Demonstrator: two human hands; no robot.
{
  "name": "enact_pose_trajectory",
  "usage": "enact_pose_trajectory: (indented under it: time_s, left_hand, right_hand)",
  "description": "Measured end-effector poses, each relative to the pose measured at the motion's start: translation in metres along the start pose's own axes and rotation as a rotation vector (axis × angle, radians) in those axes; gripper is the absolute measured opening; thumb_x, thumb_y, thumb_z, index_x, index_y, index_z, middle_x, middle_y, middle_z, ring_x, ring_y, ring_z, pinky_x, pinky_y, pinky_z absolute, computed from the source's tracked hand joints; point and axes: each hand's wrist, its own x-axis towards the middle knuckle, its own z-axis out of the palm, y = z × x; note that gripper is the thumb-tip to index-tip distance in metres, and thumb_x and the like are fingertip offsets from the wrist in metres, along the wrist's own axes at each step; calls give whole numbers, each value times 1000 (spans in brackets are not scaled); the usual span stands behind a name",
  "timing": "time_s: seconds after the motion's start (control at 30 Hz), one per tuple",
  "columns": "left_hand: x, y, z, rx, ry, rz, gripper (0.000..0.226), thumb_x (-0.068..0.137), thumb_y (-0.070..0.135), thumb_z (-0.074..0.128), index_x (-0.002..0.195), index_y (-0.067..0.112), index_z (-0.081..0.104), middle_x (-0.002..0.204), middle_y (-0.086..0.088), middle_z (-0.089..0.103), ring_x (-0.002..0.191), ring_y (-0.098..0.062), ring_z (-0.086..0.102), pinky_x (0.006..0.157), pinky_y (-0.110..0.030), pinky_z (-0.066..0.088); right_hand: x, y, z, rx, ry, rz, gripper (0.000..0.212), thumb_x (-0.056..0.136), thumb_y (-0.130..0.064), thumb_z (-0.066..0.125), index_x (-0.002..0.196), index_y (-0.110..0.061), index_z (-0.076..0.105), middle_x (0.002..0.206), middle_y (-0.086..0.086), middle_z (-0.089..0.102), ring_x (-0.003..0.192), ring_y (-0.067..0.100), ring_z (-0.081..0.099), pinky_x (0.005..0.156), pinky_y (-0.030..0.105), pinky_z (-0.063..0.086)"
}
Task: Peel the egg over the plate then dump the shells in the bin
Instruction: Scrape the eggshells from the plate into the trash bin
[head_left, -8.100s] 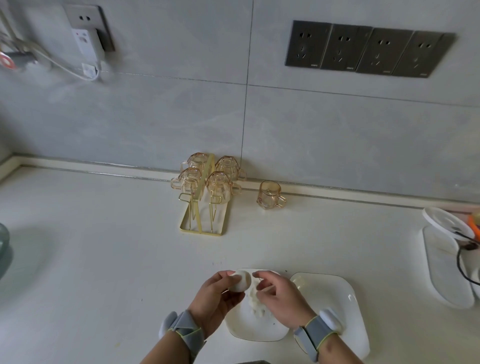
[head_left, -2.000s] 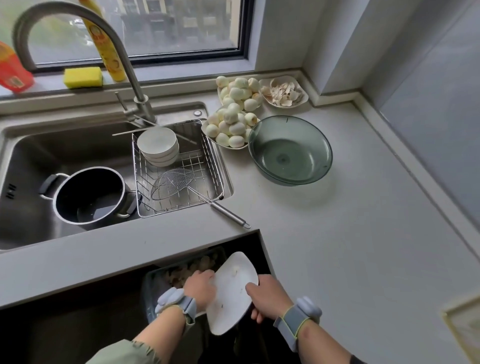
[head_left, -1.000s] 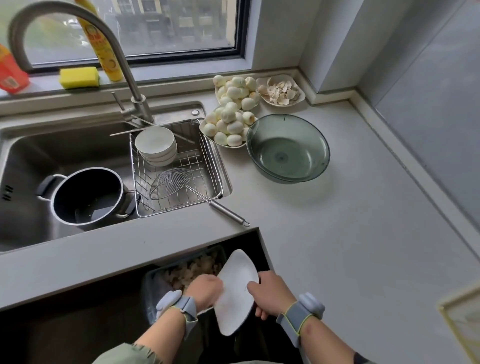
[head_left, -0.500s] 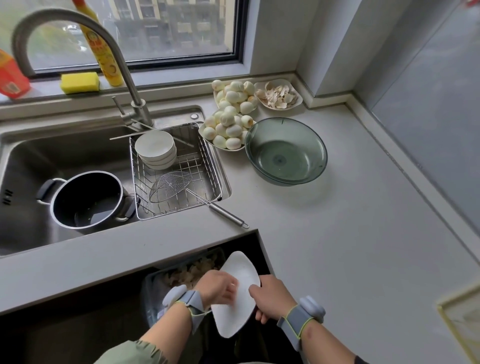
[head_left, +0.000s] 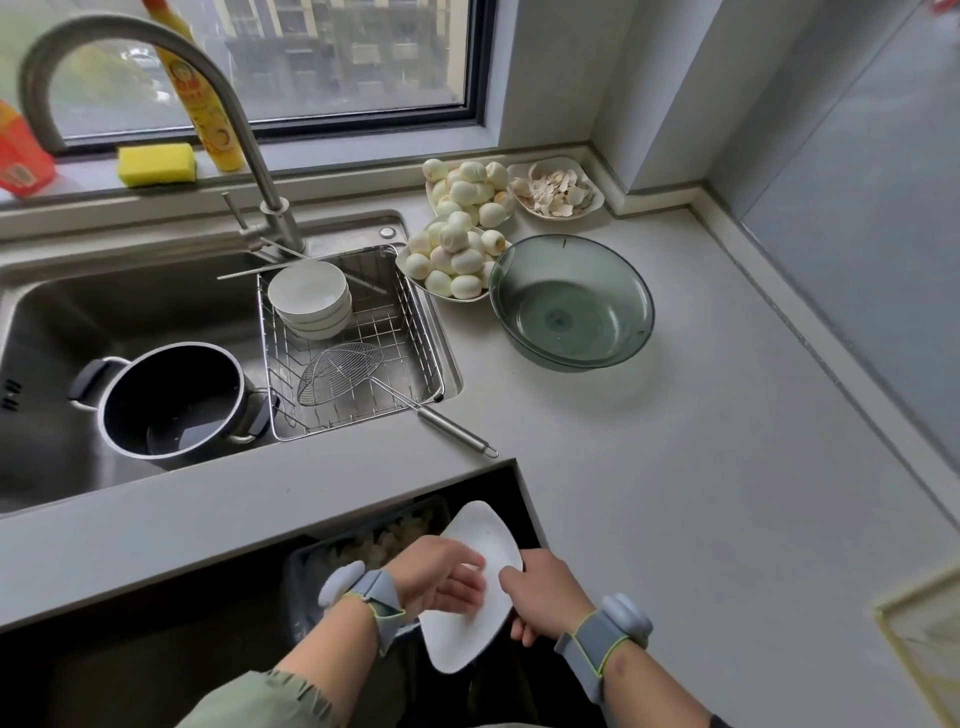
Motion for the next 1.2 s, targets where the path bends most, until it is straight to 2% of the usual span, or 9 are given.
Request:
enact_pose_trajectory:
  time_s: [0.17, 0.27, 0.4, 0.47, 0.6, 0.67, 0.8, 1.0, 1.2]
  left_hand:
    - [9, -5, -34, 576, 355, 71, 15, 89, 16, 50, 87, 5, 60, 82, -12, 59, 74, -27, 55, 70, -33, 44]
    - [9, -5, -51, 493, 552, 139, 19, 92, 18, 50, 98, 9, 66, 91, -10, 66, 83, -28, 61, 73, -30, 45]
    - [9, -3, -37, 62, 250, 99, 19, 89, 8, 57, 93, -7, 69, 74, -22, 67, 58, -30, 63, 59, -35, 56]
    - [9, -3, -28, 91, 223, 85, 16, 89, 6, 54, 89, -4, 67, 74, -20, 62, 58, -28, 61, 55, -32, 55]
    - [14, -2, -38, 597, 554, 125, 25, 91, 19, 48, 103, 8, 66, 97, -12, 67, 92, -30, 63, 77, -32, 48]
    - [15, -2, -45, 622, 528, 108, 28, 90, 20, 47, 104, 7, 67, 101, -16, 71, 94, -34, 66, 75, -33, 50]
    - [18, -5, -45, 514, 457, 118, 24, 88, 18, 47, 84, 9, 69, 67, -8, 68, 55, -25, 62, 56, -29, 51]
    - [12, -6, -40, 247, 366, 93, 26, 85, 21, 52, 78, 1, 66, 55, -8, 56, 44, -21, 49, 48, -25, 40]
    - [-1, 7, -3, -113, 87, 76, 29, 83, 10, 51, 56, 18, 42, 55, -2, 37, 45, -17, 35, 48, -25, 30]
  right_hand:
    - [2, 10, -8, -14, 28, 37, 43, 74, -26, 41, 96, 4, 61, 64, 22, 72, 43, 30, 61, 41, 24, 45]
    - [3, 9, -12, 7, 38, 36, 45, 75, -26, 40, 100, 6, 60, 73, 27, 73, 45, 30, 62, 44, 27, 46]
    - [1, 3, -10, 16, 10, 21, 43, 74, -25, 40, 99, 3, 62, 78, 27, 74, 47, 30, 62, 43, 25, 46]
    - [-2, 0, -9, 18, -10, 12, 43, 74, -25, 41, 98, 5, 61, 73, 25, 73, 48, 31, 62, 42, 24, 45]
    - [-8, 0, -8, -5, -18, 1, 41, 75, -24, 40, 96, 4, 61, 62, 16, 66, 47, 32, 61, 41, 25, 44]
    - [-10, 1, -10, 12, -14, 4, 41, 75, -23, 39, 98, 5, 60, 60, 15, 65, 45, 31, 59, 42, 25, 44]
    - [-14, 4, -13, 67, 18, -31, 23, 76, -23, 41, 82, -7, 56, 55, 7, 59, 36, 21, 57, 40, 23, 41]
    - [-19, 17, -20, 259, 156, -31, 16, 74, -20, 46, 73, -9, 58, 52, 4, 57, 34, 22, 53, 34, 23, 35]
    - [-32, 49, -33, 513, 307, -28, 25, 76, -18, 48, 86, 1, 61, 67, 11, 58, 36, 25, 51, 33, 21, 31]
